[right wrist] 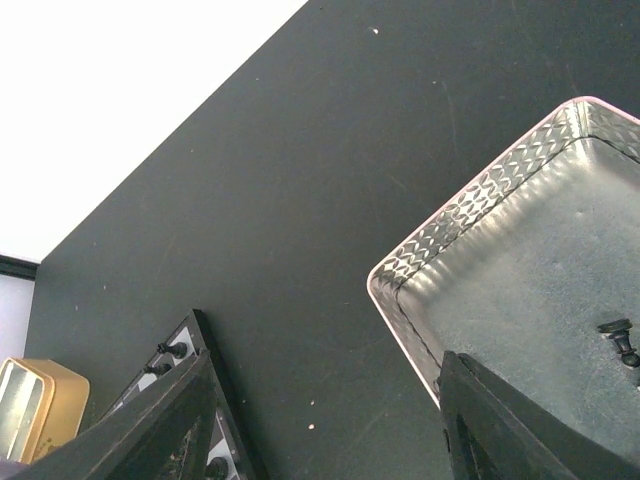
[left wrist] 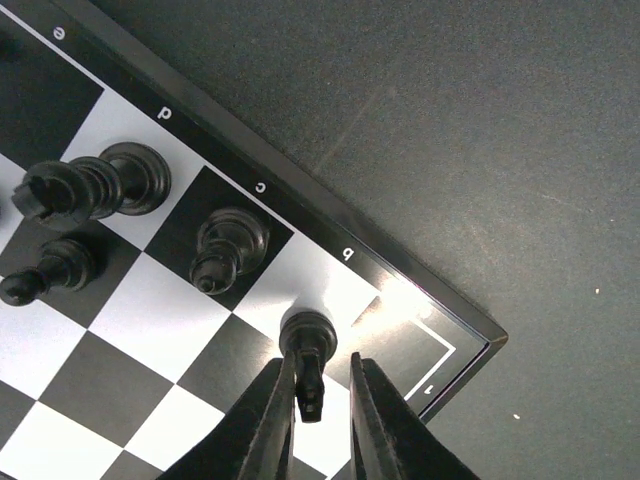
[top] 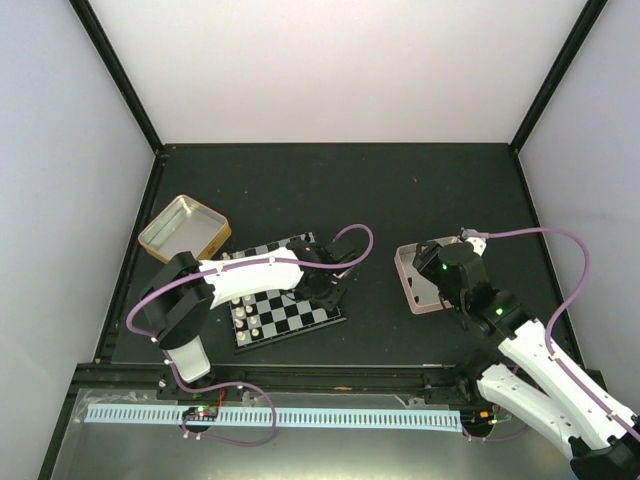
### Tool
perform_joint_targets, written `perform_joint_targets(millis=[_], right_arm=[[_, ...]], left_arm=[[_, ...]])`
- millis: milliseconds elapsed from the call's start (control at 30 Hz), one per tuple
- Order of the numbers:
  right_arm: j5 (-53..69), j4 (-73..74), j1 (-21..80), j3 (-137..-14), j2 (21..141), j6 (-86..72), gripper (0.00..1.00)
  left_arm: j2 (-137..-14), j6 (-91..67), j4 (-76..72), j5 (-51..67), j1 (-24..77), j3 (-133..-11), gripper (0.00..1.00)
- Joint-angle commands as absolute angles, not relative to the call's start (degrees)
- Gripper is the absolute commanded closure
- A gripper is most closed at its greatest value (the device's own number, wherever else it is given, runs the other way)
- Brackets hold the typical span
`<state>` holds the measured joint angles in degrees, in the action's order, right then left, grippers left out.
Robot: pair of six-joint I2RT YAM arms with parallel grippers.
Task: Set up the chess pieces on the board
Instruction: Place the chess piece on the chessboard, then adjust the chess piece on the chessboard.
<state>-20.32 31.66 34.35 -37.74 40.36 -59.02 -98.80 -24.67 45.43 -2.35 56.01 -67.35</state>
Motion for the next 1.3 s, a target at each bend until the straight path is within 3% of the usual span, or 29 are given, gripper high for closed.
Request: perform_joint_targets(millis=[0,167,500,733,867,1267], right_arm=[[-22.12,31.89,34.17,-36.94,39.8,-59.01,0.37],[-22.14,31.99,34.25,-36.91,39.74,-59.03,0.37],[-22.07,31.9,34.23,-36.83,39.66,-59.09,0.37],[-22.11,31.89,34.22,-36.91,39.7,-59.13,0.37],[-22.12,31.84,34.19,-36.83,39.7,-59.15,0.37],[-22.15,31.86,34.19,-36.93,39.75,-59.0,0.37]], left_arm=[[-99.23,-25.03,44.71,-0.79,56.34,-67.15,0.85],[-99.48,-24.99,44.49,-0.81,56.34,-67.14,0.87],[-99.74,-25.11,44.92,-0.89,56.33,-66.5,0.82],[-100.13,-25.14,44.61,-0.66,56.38,-66.2,0.84],[-100.03,-25.04,44.23,-1.3,56.34,-66.59,0.91],[-101.57,-25.6,43.95,-3.55,56.12,-67.76,0.92]])
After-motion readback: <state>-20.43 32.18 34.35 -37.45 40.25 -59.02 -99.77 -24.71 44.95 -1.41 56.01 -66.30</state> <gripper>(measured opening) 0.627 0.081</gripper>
